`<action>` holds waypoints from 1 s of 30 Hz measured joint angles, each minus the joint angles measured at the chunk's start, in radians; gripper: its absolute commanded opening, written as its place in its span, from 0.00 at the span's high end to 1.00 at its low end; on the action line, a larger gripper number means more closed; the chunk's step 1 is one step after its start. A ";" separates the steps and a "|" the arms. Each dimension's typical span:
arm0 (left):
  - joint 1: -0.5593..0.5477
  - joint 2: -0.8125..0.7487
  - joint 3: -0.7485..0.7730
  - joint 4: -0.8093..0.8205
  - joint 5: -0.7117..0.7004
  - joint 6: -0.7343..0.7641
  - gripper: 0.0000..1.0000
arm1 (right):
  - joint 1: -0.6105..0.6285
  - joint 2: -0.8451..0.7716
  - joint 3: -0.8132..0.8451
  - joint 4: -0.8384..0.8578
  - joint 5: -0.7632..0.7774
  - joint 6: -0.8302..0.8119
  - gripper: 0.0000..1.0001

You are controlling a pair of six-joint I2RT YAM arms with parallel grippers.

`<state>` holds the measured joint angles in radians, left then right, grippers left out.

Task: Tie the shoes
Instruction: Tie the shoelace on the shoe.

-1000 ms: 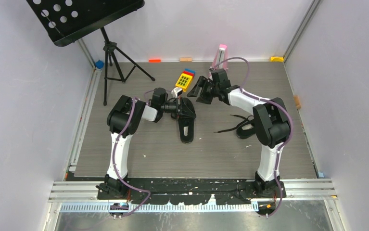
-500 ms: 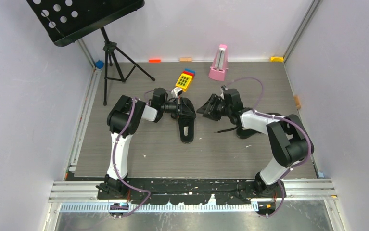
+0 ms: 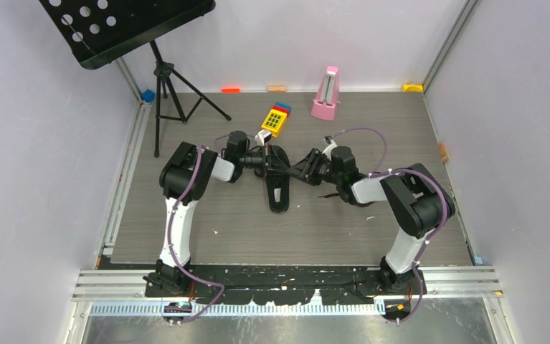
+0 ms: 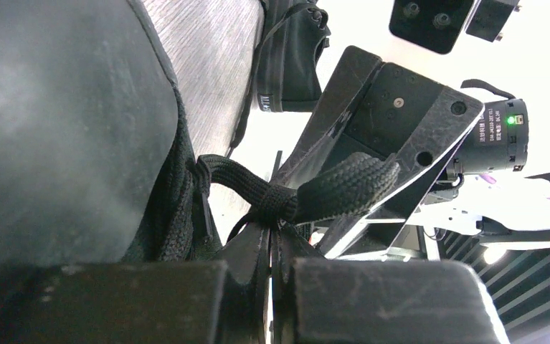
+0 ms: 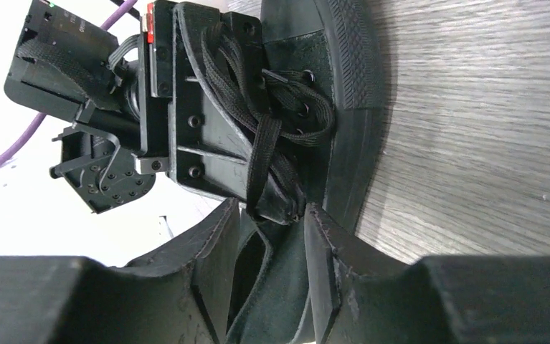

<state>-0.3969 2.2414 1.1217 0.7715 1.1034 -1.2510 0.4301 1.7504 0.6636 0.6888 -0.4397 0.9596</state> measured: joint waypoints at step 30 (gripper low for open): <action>0.002 0.000 -0.002 0.005 -0.003 -0.007 1.00 | -0.042 -0.064 -0.039 0.026 0.018 -0.006 0.66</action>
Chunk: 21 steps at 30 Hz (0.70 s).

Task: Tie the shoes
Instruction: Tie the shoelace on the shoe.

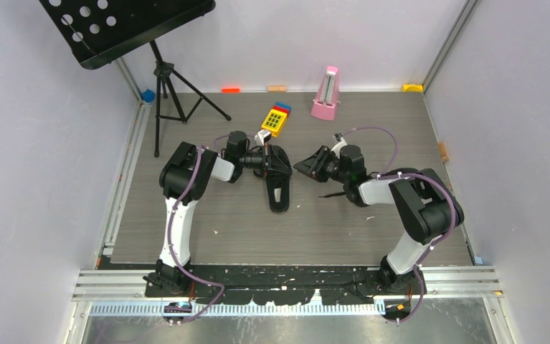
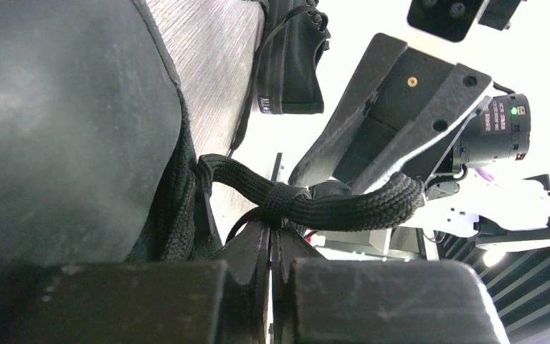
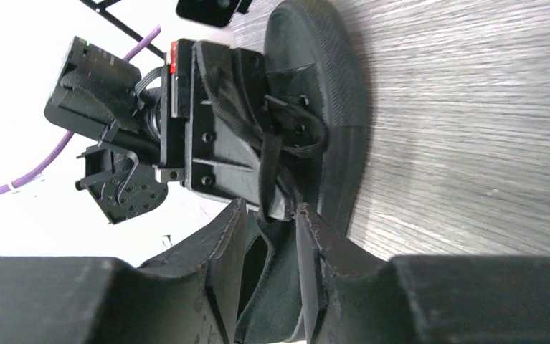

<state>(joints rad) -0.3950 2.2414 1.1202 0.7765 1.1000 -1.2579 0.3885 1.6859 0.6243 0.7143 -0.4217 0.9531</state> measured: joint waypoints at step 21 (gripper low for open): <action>0.000 0.000 -0.004 0.017 0.000 -0.015 1.00 | -0.031 0.093 0.108 -0.087 -0.112 0.031 0.73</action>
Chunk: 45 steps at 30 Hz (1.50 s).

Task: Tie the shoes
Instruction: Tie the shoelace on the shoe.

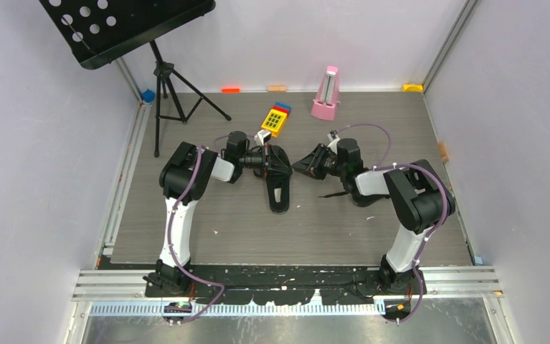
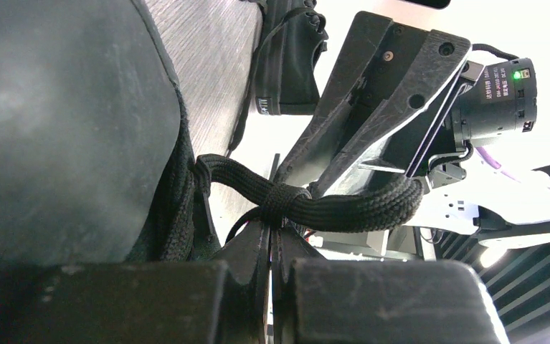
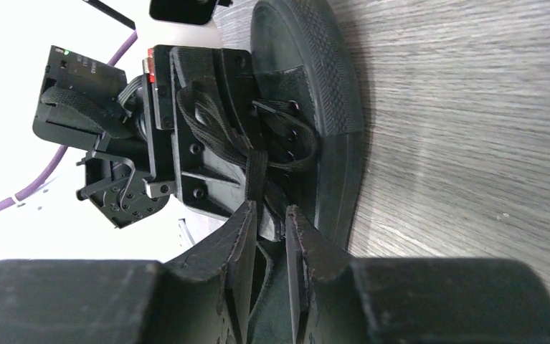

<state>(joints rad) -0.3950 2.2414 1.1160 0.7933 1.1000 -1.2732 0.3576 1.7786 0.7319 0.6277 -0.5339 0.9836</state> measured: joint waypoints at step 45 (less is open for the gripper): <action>0.001 0.000 -0.002 0.002 0.003 -0.002 0.97 | -0.009 0.072 0.078 -0.053 -0.095 -0.016 1.00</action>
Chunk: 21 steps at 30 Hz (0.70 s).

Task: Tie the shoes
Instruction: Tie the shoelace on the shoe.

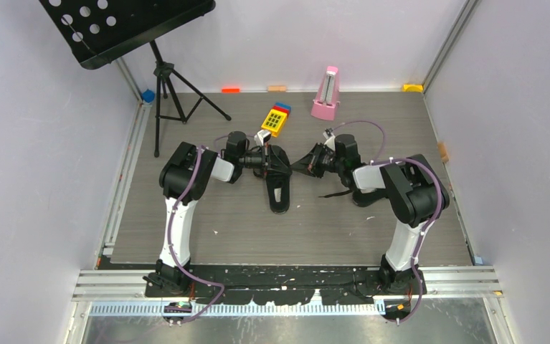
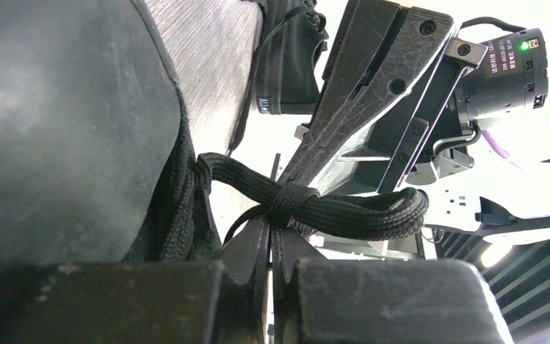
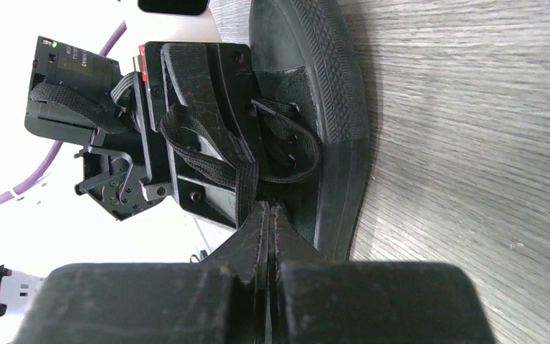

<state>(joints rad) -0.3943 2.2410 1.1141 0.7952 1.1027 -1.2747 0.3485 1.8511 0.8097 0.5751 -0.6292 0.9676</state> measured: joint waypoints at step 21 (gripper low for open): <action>0.038 -0.050 -0.056 -0.053 -0.015 0.045 0.87 | 0.008 -0.060 0.016 -0.151 0.062 -0.074 1.00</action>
<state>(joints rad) -0.3565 2.1906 1.0580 0.7418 1.0878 -1.2293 0.3561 1.7912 0.8253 0.4240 -0.5671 0.8936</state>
